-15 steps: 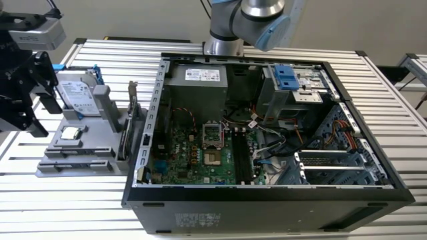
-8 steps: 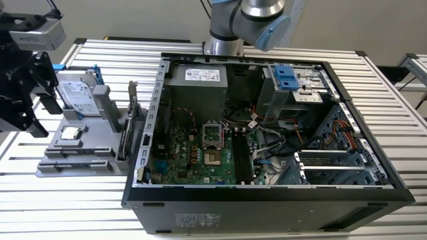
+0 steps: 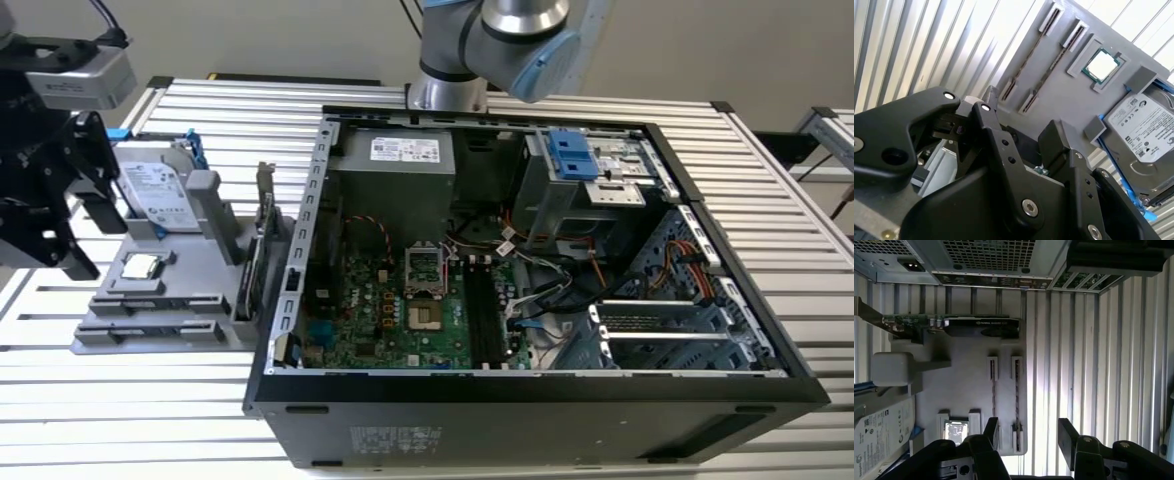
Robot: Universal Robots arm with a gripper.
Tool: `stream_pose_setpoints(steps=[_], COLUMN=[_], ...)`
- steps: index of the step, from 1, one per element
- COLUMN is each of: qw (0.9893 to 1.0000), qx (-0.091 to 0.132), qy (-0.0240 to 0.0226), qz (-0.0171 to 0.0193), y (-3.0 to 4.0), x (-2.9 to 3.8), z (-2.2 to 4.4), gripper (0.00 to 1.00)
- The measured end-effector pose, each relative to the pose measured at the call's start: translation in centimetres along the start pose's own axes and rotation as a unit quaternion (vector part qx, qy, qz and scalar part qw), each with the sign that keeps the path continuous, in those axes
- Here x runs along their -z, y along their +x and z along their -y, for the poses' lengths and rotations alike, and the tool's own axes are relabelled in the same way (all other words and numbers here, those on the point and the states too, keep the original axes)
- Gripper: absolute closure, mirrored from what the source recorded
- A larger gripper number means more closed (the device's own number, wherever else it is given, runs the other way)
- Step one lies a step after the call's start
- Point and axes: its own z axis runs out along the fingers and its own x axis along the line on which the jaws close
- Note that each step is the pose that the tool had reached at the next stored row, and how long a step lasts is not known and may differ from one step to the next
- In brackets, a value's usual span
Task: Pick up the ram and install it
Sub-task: 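Pick up the ram and move it above insertion slot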
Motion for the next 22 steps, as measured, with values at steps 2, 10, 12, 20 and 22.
stream_pose_setpoints(steps=[2,10,12,20,22], qw=[1.0000,0.9999,0.9998,0.9995,0.9994], qx=[0.000,0.001,0.001,0.001,0.002], qy=[0.0000,0.0000,0.0000,0.0000,0.0000], qz=[0.0027,0.0149,0.0182,0.0324,0.0358], y=[0.04,0.19,0.23,0.40,0.44], x=[-0.21,-0.99,-1.16,-1.86,-2.02], z=[0.01,0.04,0.05,0.08,0.09], gripper=[0.00,0.00,0.00,0.00,0.00])
